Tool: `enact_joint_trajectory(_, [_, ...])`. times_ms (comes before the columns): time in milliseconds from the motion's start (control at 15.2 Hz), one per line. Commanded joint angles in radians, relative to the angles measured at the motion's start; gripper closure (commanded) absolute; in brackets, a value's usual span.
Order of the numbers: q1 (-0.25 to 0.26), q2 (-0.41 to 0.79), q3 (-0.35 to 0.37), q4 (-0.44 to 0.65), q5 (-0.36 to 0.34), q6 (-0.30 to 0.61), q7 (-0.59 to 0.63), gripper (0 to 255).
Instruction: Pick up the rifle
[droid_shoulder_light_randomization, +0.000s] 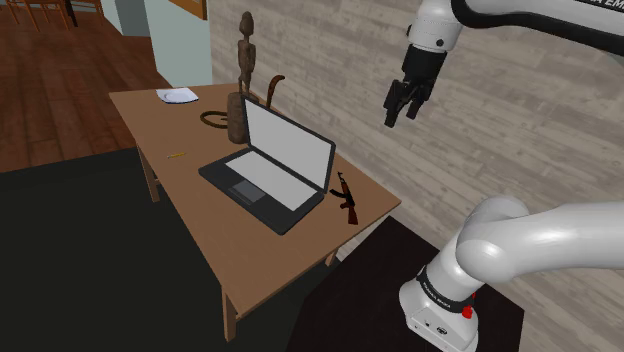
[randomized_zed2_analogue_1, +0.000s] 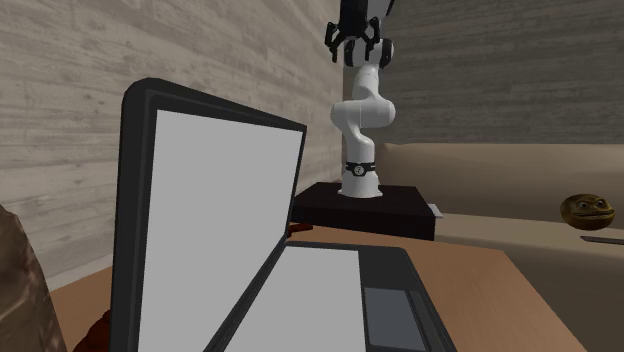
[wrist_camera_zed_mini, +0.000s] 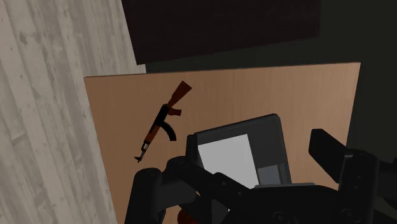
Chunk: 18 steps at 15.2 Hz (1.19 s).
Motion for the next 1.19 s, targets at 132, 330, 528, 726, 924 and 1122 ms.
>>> enact_joint_trajectory(132, [-0.008, 0.001, -0.02, -0.061, -0.011, 0.066, -0.012, 0])
enact_joint_trajectory(330, [-0.022, 0.013, -0.05, -0.143, -0.029, 0.168, -0.03, 0])
enact_joint_trajectory(528, [-0.036, 0.04, -0.082, -0.215, -0.047, 0.275, -0.048, 0])
enact_joint_trajectory(726, [-0.052, 0.083, -0.115, -0.275, -0.064, 0.385, -0.066, 0])
enact_joint_trajectory(924, [-0.067, 0.143, -0.149, -0.323, -0.081, 0.501, -0.084, 0])
enact_joint_trajectory(1122, [-0.081, 0.22, -0.184, -0.357, -0.094, 0.62, -0.104, 0])
